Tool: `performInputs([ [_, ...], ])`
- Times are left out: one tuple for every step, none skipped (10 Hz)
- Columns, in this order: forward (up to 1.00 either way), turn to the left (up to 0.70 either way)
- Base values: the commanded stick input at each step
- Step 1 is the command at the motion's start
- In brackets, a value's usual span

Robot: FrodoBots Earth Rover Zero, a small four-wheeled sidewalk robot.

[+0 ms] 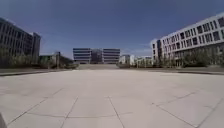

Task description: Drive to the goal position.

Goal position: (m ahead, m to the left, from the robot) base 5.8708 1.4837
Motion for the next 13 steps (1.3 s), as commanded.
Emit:
performInputs([
  [0.09, -0.05],
  [0.09, -0.05],
  [0.09, -0.05],
  [0.09, -0.05],
  [0.09, -0.05],
  [0.09, -0.05],
  [0.09, -0.05],
  [0.09, -0.05],
  [0.09, -0.05],
  [0.09, -0.05],
  [0.09, -0.05],
  [0.09, -0.05],
  [0.09, -0.05],
])
